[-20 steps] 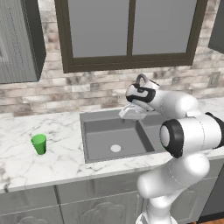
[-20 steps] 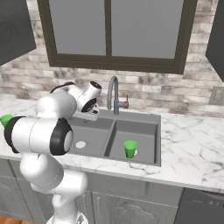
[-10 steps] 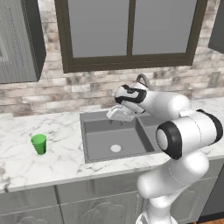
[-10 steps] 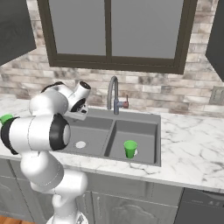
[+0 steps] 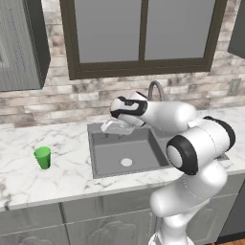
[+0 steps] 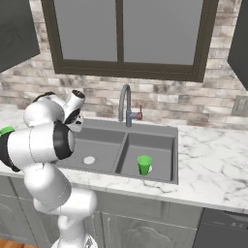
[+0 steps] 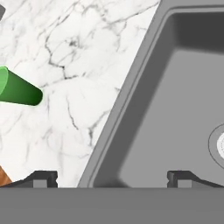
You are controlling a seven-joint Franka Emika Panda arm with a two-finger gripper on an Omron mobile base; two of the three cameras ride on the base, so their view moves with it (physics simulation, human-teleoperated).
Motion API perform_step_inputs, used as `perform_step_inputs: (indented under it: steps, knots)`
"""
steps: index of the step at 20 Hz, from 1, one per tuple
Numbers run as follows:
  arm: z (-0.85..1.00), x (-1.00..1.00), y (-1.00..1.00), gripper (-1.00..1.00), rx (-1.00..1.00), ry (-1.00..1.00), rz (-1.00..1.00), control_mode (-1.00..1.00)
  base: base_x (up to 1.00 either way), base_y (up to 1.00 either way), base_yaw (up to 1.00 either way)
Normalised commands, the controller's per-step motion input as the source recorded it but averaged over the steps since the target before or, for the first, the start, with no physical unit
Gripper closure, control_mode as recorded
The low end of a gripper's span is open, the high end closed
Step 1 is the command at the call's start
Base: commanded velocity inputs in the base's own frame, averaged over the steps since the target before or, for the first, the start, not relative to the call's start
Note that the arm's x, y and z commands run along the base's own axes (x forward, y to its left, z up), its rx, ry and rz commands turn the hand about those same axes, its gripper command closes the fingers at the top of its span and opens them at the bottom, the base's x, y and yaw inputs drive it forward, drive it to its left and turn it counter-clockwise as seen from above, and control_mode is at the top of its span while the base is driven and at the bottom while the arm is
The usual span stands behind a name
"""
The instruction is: Place the cup in the left basin and the cup in the right basin of the sink.
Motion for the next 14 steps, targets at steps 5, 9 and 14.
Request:
perform_step_inputs:
  steps: [5,9,14]
  knots:
    - [0.0,0.0,0.62,-1.0,0.0,0.0,0.0,-1.0,0.0,0.0,0.0]
    - [0.0,0.01,0.58,-1.0,0.0,0.0,0.0,-1.0,0.0,0.0,0.0]
    - [0.0,0.0,0.49,-1.0,0.0,0.0,0.0,-1.0,0.0,0.0,0.0]
